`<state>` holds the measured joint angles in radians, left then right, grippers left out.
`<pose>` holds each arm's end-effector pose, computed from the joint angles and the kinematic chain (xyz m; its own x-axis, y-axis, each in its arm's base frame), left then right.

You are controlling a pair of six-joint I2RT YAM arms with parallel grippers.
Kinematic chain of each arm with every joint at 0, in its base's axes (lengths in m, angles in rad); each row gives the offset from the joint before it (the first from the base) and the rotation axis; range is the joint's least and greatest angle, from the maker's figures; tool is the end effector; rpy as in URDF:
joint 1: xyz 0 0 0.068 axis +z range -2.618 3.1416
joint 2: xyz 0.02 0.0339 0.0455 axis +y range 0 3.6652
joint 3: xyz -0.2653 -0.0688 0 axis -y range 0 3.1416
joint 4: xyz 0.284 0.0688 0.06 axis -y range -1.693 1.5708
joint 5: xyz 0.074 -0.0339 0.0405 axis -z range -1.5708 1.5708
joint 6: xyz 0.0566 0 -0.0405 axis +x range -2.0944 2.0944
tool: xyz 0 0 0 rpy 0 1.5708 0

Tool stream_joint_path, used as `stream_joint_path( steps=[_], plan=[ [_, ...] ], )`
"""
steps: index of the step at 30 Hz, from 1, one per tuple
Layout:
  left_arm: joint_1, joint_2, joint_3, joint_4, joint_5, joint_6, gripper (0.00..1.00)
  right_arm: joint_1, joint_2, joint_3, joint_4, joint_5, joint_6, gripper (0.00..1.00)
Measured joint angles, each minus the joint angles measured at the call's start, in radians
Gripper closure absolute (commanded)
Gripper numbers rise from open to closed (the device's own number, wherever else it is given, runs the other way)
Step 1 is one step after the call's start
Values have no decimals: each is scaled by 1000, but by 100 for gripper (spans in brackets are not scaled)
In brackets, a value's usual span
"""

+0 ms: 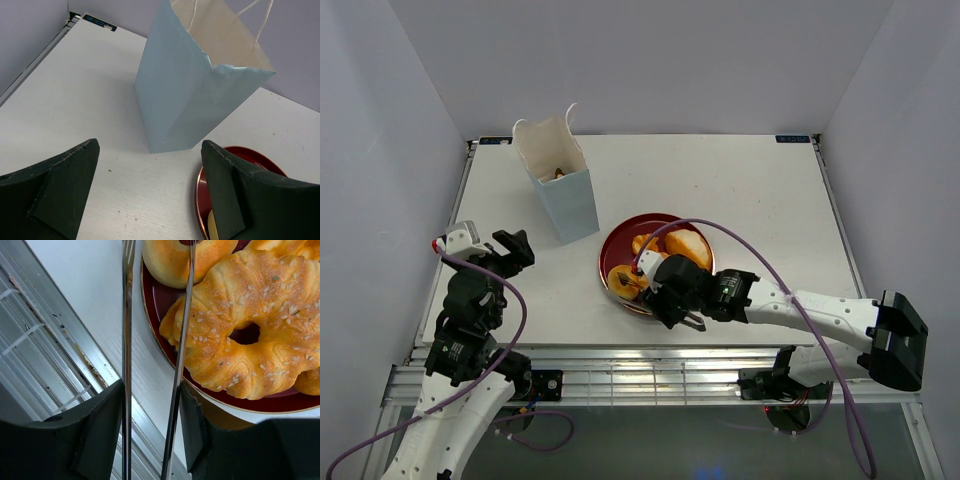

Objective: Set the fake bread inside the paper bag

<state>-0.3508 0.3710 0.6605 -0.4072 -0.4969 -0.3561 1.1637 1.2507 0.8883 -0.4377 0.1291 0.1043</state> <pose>0.1508 -0.0265 0.3337 -0.0537 -0.3067 -0.9503 -0.1720 0.9403 -0.2937 0.1310 0.2855 0.2274 -0.3736 -0.6058 -0.7025 -0.8408 0.5410 -0.0193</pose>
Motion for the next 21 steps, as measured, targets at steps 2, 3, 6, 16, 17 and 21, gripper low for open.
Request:
stream_joint_path(
  steps=[2, 3, 6, 16, 17, 21],
  plan=[
    [0, 0, 0, 0, 0, 0, 7, 2, 10, 0, 0, 4, 0, 53],
    [0, 0, 0, 0, 0, 0, 7, 2, 14, 0, -1, 8, 0, 56],
    [0, 0, 0, 0, 0, 0, 7, 3, 19, 0, -1, 20, 5, 58],
    [0, 0, 0, 0, 0, 0, 7, 4, 18, 53, -10, 43, 8, 67],
    [0, 0, 0, 0, 0, 0, 7, 4, 15, 55, -10, 47, 8, 68],
    [0, 0, 0, 0, 0, 0, 7, 4, -6, 55, -19, 53, 8, 71]
  ],
)
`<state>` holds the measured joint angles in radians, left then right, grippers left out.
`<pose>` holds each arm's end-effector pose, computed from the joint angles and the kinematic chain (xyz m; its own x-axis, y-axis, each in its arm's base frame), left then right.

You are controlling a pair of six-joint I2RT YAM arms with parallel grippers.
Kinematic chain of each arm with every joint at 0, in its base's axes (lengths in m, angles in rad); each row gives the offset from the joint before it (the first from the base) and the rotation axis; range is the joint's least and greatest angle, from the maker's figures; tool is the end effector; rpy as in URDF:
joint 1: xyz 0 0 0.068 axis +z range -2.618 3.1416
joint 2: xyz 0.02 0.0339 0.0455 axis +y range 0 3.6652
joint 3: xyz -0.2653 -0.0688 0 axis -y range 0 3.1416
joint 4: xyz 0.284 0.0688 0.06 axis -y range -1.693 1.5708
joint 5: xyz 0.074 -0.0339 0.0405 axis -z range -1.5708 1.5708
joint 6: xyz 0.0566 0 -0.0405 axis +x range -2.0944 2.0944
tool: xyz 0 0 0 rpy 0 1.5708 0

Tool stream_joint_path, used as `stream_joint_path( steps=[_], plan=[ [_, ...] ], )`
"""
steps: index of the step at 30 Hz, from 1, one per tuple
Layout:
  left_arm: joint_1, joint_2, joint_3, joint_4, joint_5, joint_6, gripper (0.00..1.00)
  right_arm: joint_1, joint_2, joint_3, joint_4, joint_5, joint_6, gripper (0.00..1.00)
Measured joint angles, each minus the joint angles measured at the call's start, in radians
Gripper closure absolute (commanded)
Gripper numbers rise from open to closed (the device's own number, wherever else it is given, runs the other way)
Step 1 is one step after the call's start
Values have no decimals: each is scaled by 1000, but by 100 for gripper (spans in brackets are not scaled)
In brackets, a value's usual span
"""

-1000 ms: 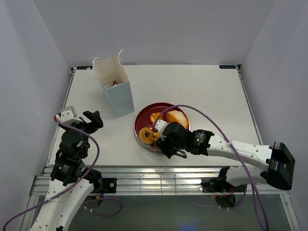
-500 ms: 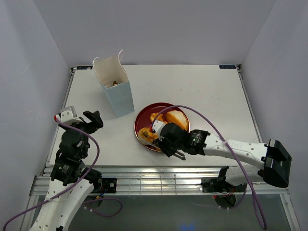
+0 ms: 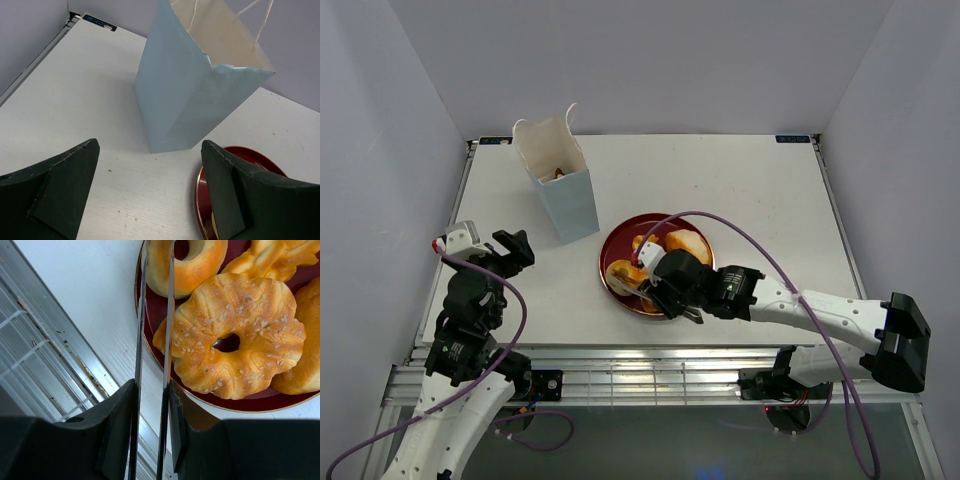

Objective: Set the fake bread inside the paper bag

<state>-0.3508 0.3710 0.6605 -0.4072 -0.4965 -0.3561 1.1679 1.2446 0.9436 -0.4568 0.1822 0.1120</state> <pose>0.1508 -0.0265 0.3337 -0.0538 -0.3067 -0.9503 -0.1716 0.9403 -0.2938 0.1342 0.2887 0.2488 -0.3632 -0.5717 -0.7357 -0.8176 0.5742 -0.0426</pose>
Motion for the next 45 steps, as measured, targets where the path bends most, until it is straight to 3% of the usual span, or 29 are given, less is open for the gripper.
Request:
stream_joint_path(
  steps=[20, 28, 37, 45],
  plan=[
    [0, -6, 0, 0, -1, 0, 7, 0, -152, 62, 5, 19, 16, 73],
    [0, -18, 0, 0, -2, 0, 7, 0, -140, 198, -4, -21, 10, 74],
    [0, -18, 0, 0, -3, 0, 7, 0, -38, 455, 24, -44, -47, 72],
    [0, -18, 0, 0, -6, 0, 7, -16, 202, 684, 46, -47, -117, 71]
  ],
)
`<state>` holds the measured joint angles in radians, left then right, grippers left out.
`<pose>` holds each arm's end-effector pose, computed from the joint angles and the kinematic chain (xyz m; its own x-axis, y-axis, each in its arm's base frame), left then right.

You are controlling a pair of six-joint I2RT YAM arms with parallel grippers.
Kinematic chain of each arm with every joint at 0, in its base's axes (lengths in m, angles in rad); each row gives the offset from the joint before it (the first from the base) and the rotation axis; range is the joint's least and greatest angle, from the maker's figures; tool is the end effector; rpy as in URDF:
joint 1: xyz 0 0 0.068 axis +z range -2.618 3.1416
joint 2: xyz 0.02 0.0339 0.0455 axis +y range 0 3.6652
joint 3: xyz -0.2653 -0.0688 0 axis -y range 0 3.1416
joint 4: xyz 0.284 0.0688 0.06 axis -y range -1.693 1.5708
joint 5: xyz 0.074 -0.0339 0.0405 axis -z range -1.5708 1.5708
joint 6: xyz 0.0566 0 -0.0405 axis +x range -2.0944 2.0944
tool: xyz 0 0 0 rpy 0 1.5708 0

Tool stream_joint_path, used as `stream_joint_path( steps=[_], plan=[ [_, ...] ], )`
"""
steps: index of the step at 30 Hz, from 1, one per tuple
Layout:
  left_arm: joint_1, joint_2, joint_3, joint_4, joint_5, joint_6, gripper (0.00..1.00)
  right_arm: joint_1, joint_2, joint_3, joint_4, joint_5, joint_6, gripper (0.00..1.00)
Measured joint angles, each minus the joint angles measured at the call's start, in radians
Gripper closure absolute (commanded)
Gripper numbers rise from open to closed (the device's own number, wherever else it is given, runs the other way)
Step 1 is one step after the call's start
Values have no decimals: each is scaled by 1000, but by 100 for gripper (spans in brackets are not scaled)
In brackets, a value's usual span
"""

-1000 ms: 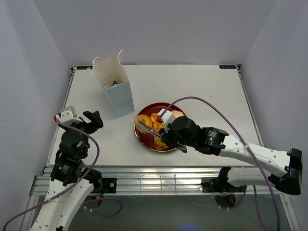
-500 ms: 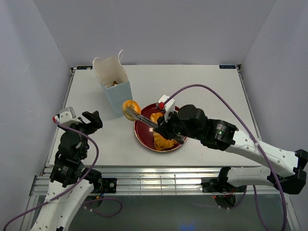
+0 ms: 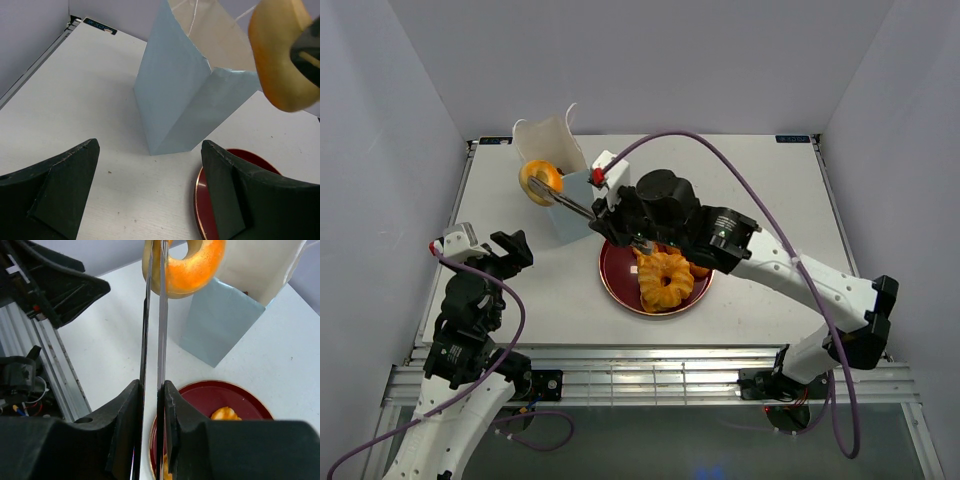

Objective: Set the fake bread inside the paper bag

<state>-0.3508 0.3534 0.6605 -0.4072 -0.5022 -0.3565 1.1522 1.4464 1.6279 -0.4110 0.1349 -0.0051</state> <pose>0.1471 -0.0248 0.3360 -0.0361 -0.3125 -0.9492 -0.1720 0.9376 -0.3022 0.1623 0.3462 0.4574 -0.0881 -0.2105 -0.9736 -0.8526 0.5214 -0.0356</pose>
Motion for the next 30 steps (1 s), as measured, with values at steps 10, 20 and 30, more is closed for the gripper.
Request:
stream_joint_path(
  steps=[10, 20, 30],
  plan=[
    [0, 1, 0, 0, 0, 0, 7, -124, 212, 205, -5, -39, -31, 71],
    [-5, 5, 0, 0, 1, 0, 7, -221, 342, 323, 0, -149, -24, 59],
    [-6, 5, 0, 0, 1, 0, 7, -274, 406, 354, -3, -200, -4, 42]
  ],
)
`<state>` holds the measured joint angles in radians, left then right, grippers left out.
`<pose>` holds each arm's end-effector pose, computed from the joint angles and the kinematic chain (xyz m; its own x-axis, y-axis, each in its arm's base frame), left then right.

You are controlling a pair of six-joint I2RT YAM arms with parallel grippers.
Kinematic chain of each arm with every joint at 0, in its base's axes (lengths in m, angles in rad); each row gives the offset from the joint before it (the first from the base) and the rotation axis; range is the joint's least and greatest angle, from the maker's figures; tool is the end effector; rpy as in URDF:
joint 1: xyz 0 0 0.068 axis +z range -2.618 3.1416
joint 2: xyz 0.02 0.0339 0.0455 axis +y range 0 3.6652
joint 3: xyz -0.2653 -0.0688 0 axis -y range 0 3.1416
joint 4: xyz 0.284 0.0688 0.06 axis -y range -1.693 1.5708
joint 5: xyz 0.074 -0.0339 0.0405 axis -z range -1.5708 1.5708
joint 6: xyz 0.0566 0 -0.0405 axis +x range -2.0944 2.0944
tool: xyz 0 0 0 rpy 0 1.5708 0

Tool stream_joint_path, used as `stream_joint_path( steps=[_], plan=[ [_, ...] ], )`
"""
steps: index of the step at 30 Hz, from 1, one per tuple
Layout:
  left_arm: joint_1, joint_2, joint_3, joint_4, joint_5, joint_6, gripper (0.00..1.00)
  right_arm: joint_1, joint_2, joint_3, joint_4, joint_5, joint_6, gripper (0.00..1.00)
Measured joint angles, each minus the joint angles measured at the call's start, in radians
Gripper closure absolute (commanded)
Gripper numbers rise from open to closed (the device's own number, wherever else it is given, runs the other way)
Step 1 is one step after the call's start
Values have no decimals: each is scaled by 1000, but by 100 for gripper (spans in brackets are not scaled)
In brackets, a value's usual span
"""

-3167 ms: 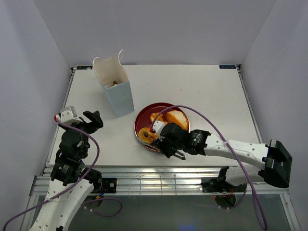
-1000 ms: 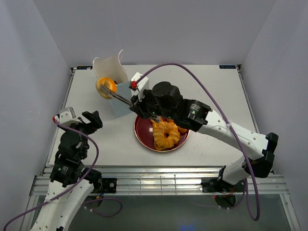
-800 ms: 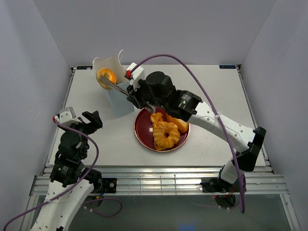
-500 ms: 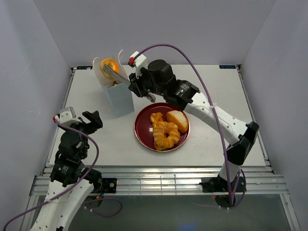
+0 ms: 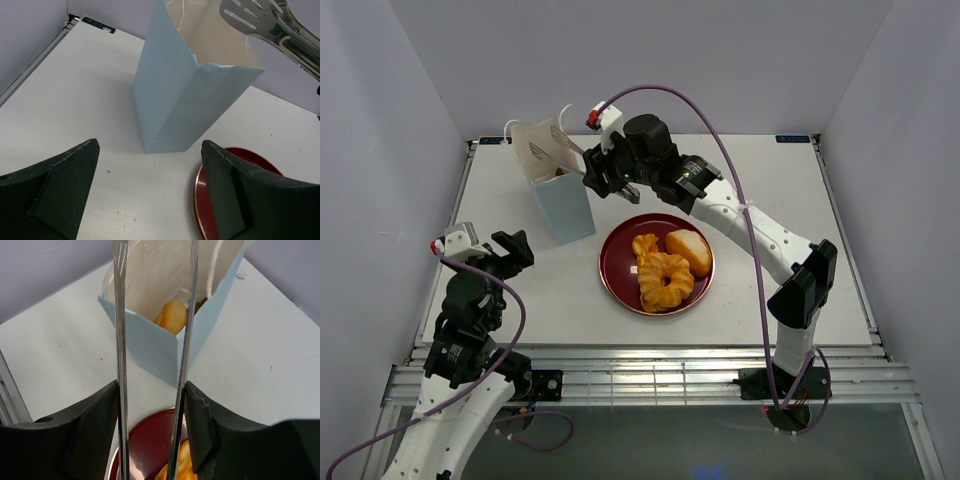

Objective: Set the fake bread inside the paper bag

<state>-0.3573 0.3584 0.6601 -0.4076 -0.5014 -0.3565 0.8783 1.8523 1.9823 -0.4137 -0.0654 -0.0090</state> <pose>0.1480 -0.0262 0.3352 -0.0436 -0.3104 -0.9496 -0.1668 0.9394 -0.2994 0.3118 0.3816 0.4281 -0.1714 -0.2207 -0.9602 -0.8096 0.5868 0.0097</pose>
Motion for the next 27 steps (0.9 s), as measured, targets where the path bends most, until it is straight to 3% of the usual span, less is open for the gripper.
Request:
stream_joint_path(
  steps=[10, 20, 27],
  plan=[
    [0, 0, 0, 0, 0, 0, 7, -8, -69, -38, 0, -25, 10, 46],
    [0, 0, 0, 0, 0, 0, 7, -8, -509, -438, 77, -62, 53, 46],
    [0, 3, 0, 0, 0, 0, 7, -7, -718, -748, 109, -21, 79, 46]
  ],
)
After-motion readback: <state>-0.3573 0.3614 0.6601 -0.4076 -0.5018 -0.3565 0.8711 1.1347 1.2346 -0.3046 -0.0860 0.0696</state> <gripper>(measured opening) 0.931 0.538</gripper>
